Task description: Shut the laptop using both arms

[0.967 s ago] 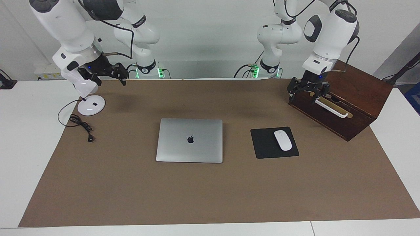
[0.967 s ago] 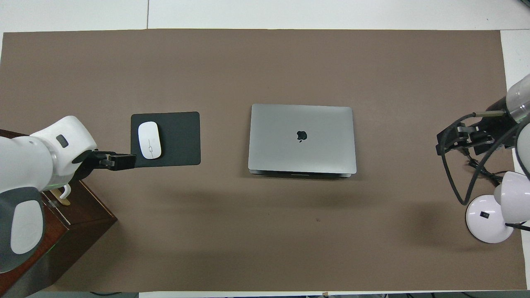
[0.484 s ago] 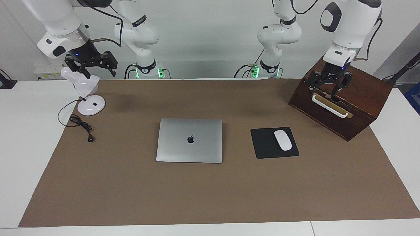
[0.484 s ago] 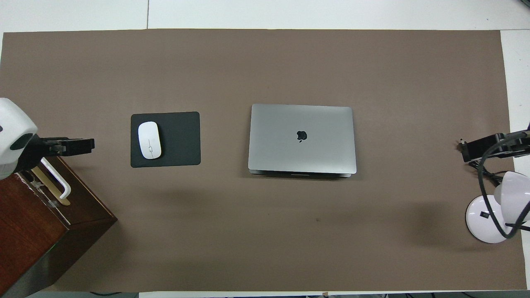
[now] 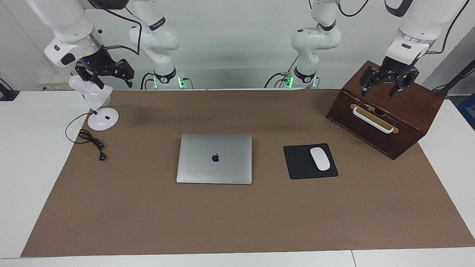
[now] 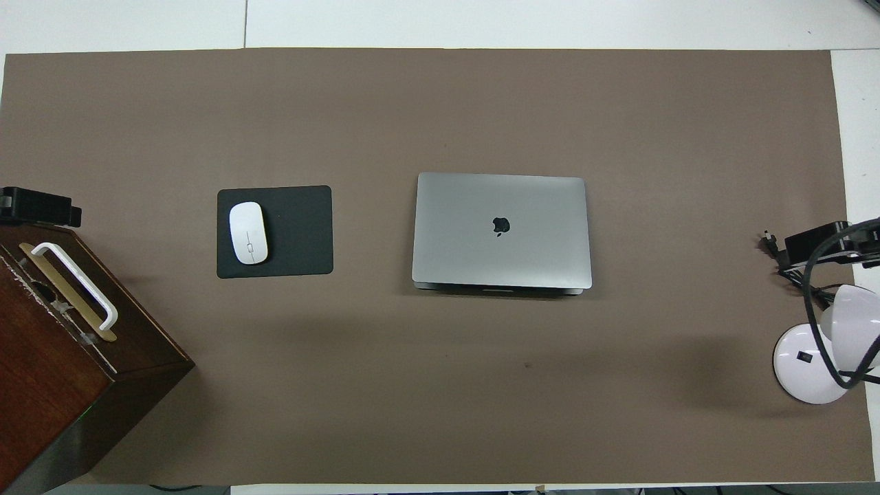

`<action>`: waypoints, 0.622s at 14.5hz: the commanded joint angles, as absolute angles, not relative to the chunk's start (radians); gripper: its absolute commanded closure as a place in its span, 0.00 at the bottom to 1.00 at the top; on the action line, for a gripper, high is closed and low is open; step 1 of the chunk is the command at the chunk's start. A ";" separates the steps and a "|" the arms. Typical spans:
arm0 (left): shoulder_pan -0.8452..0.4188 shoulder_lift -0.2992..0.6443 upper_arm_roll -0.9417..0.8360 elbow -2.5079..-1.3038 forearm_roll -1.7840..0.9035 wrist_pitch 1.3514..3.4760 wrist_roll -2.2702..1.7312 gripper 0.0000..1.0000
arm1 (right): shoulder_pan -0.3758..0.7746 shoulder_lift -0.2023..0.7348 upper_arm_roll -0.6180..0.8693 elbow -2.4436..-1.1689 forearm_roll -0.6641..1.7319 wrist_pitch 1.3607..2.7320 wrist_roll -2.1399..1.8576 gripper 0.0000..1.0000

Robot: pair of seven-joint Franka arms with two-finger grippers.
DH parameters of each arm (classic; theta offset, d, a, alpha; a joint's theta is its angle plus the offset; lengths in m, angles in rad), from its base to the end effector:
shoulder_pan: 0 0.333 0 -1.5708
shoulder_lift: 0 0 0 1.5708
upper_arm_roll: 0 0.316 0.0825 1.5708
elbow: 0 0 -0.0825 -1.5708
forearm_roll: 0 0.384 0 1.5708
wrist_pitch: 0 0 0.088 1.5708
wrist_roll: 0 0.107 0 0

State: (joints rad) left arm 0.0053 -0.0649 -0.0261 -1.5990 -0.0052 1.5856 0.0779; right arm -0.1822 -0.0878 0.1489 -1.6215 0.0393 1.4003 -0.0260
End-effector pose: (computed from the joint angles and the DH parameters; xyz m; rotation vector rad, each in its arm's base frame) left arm 0.5358 -0.0122 0.6479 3.1347 -0.1549 0.0809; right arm 0.5084 -0.0086 0.6335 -3.1045 0.0073 0.2076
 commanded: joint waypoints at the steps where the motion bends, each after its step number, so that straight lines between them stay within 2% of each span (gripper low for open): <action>1: 0.012 -0.031 -0.034 -1.551 0.014 1.534 0.064 0.00 | -0.183 -0.109 0.153 -1.634 0.040 1.390 -0.002 0.00; 9: 0.003 -0.057 -0.035 -1.600 0.017 1.494 0.064 0.00 | -0.183 -0.115 0.153 -1.638 0.040 1.393 -0.006 0.00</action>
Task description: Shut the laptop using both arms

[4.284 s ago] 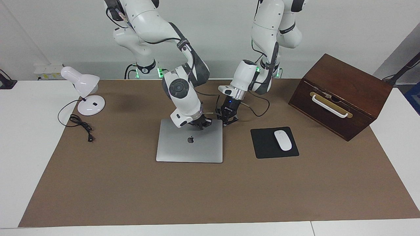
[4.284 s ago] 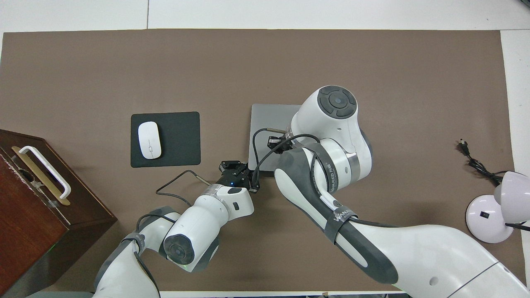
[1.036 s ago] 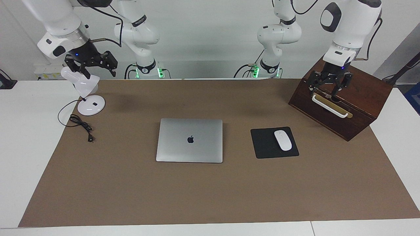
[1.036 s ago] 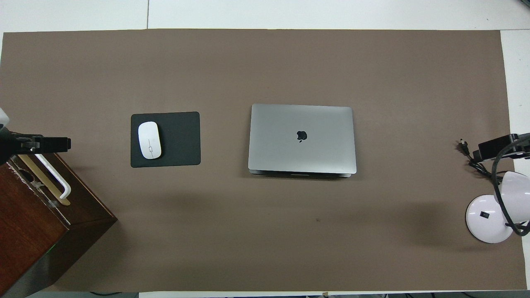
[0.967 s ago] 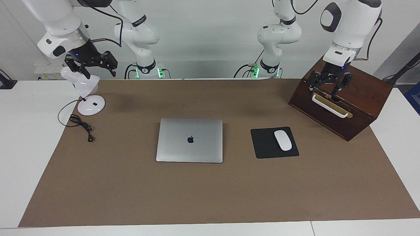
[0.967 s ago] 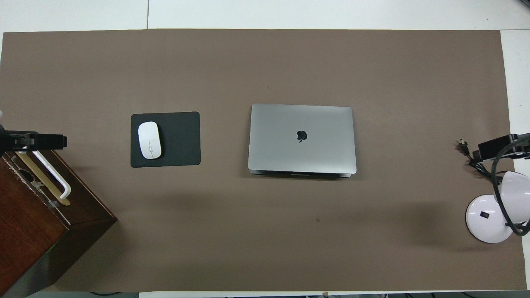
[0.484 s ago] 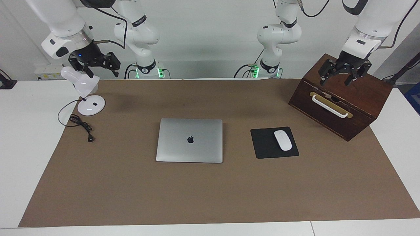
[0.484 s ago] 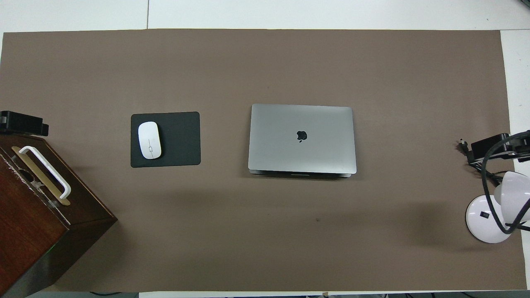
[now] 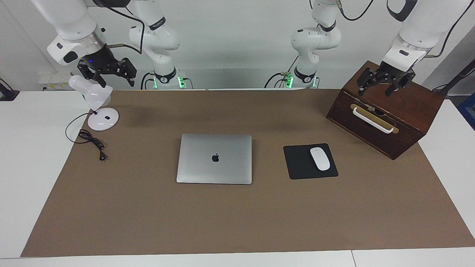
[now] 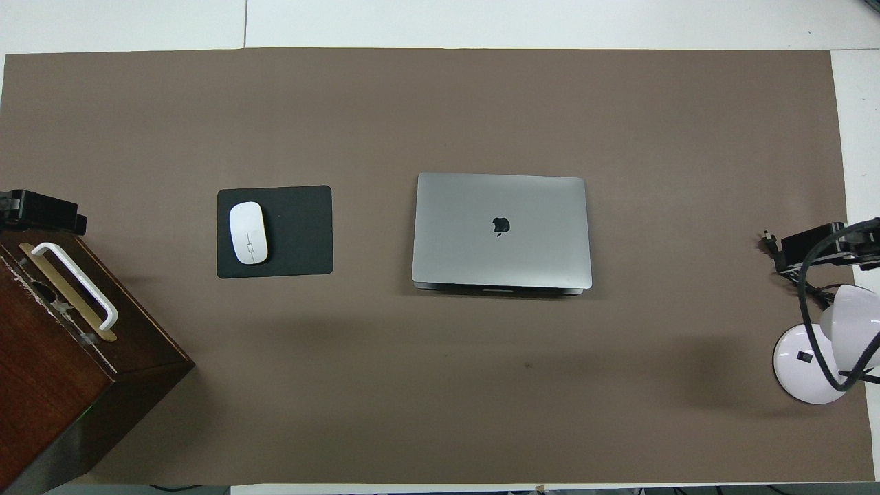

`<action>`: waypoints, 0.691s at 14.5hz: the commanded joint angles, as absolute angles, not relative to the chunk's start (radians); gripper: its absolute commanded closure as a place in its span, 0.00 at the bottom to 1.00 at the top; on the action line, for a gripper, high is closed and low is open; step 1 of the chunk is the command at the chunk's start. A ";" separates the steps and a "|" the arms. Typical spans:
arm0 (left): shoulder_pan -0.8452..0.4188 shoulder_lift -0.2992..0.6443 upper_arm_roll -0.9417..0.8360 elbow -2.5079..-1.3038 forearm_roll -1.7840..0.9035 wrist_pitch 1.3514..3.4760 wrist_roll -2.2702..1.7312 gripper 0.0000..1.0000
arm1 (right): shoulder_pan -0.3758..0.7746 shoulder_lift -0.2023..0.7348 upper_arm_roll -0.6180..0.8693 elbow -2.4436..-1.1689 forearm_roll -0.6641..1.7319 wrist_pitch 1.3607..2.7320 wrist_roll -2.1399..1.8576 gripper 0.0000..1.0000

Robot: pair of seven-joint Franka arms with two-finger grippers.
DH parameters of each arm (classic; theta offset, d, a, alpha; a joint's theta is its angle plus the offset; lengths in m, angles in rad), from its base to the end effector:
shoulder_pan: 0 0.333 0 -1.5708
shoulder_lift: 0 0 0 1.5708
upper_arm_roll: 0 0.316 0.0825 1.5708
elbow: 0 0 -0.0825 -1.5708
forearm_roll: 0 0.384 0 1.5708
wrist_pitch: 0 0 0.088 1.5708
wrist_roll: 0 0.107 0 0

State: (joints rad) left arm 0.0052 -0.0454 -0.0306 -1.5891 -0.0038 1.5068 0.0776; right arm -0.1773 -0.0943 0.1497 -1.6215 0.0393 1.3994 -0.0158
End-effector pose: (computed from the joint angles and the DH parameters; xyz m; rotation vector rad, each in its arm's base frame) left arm 0.5335 -0.0144 0.6351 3.1335 -0.1617 -0.0578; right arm 0.5064 -0.0053 0.6366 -3.1073 0.0142 0.1996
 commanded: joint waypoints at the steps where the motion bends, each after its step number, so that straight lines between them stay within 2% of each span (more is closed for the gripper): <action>1: 0.006 -0.058 -0.035 -1.601 0.014 1.493 0.049 0.00 | -0.183 -0.115 0.153 -1.638 0.040 1.390 -0.009 0.00; 10: 0.008 -0.057 -0.038 -1.612 0.003 1.589 0.015 0.00 | -0.181 -0.117 0.152 -1.640 0.022 1.384 -0.012 0.00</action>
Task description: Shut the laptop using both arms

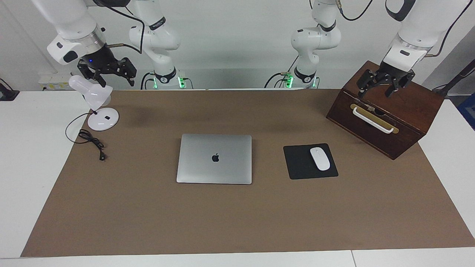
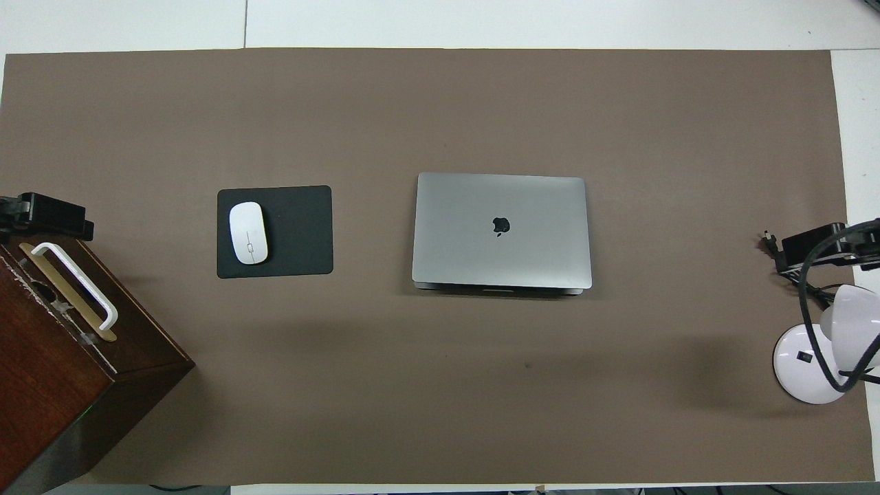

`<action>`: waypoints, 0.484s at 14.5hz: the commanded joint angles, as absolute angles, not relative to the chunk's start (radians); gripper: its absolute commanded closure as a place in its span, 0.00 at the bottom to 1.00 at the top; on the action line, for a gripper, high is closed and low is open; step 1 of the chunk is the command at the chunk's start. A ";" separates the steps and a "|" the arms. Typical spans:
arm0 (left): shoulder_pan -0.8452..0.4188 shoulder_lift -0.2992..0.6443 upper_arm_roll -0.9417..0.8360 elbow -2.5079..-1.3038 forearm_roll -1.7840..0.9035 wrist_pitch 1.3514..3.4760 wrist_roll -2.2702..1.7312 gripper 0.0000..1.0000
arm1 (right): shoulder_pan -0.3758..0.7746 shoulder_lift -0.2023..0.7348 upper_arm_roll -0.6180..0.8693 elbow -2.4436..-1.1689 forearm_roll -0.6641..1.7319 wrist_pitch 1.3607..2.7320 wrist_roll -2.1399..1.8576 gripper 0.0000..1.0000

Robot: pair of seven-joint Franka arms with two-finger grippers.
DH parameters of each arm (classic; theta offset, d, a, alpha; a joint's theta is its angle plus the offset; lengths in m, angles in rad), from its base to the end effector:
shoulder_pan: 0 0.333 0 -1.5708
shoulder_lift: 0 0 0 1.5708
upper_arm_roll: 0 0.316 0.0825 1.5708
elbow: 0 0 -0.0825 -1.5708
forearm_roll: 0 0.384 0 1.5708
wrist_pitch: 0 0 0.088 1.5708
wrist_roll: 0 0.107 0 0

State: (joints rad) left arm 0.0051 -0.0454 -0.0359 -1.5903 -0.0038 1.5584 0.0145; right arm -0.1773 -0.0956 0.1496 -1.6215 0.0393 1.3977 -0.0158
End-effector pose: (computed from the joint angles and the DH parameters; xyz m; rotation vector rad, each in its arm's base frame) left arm 0.5390 -0.0175 0.6390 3.1384 -0.0712 0.0211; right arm 0.5058 -0.0053 0.6372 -3.1074 0.0143 0.2002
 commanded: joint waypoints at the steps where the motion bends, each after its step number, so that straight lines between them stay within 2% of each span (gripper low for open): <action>1: 0.008 -0.057 -0.038 -1.612 0.003 1.592 0.014 0.00 | -0.181 -0.117 0.152 -1.638 0.017 1.373 -0.012 0.00; 7: 0.011 -0.058 -0.035 -1.615 0.003 1.594 0.023 0.00 | -0.179 -0.117 0.156 -1.638 -0.072 1.368 -0.020 0.00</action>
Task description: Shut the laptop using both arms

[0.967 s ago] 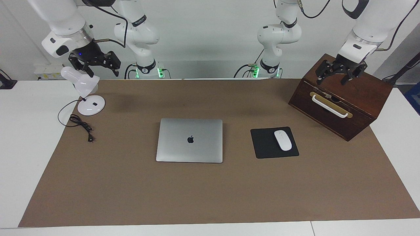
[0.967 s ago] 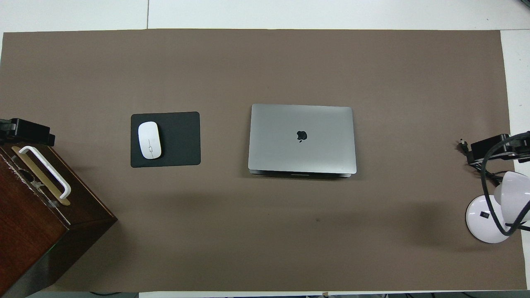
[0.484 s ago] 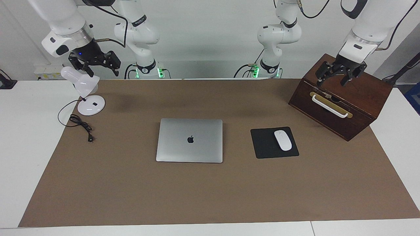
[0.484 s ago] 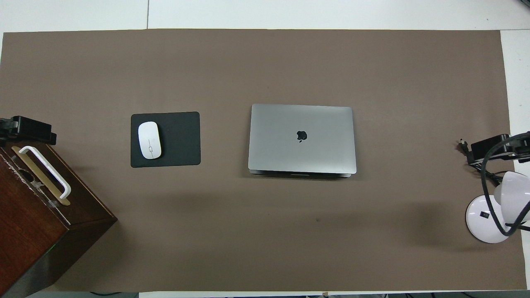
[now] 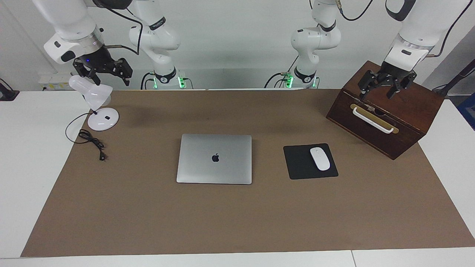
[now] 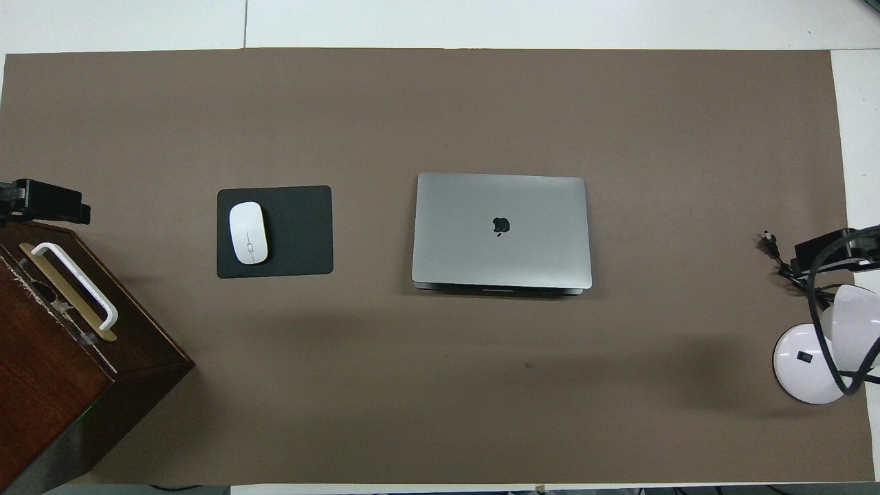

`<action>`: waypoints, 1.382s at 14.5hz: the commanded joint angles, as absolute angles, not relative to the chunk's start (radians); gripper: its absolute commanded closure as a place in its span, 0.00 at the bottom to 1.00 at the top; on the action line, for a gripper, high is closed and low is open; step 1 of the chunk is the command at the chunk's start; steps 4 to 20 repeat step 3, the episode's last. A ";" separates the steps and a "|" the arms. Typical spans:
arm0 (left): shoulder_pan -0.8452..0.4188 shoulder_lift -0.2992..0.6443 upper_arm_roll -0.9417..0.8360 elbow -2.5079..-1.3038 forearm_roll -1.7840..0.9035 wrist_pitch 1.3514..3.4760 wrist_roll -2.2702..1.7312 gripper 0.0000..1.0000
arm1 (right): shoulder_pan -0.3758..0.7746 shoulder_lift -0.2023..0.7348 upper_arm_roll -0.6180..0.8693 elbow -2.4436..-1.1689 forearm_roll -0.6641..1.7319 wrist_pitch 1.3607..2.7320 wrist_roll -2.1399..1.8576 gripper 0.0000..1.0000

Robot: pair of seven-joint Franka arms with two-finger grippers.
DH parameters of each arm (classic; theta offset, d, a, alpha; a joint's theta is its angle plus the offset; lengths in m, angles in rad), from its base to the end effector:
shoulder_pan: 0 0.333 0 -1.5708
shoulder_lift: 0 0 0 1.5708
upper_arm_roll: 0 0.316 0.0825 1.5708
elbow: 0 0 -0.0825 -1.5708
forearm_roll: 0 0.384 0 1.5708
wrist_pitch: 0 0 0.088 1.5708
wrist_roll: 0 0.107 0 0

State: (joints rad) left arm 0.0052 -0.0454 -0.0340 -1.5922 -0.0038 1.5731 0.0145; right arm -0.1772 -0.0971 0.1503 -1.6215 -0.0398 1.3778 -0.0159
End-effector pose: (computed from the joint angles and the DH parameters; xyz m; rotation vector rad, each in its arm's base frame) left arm 0.5405 -0.0164 0.6394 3.1381 -0.0680 0.0412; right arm 0.5028 -0.0143 0.6366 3.0822 -0.0270 -0.2298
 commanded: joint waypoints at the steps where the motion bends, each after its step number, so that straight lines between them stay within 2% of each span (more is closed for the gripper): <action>1: 0.011 -0.058 -0.035 -1.618 0.003 1.594 0.023 0.00 | -0.179 -0.117 0.156 -1.638 -0.072 1.368 -0.020 0.00; 20: 0.011 -0.060 -0.034 -1.624 0.003 1.598 0.021 0.00 | -0.181 -0.117 0.156 -1.638 -0.072 1.368 -0.021 0.00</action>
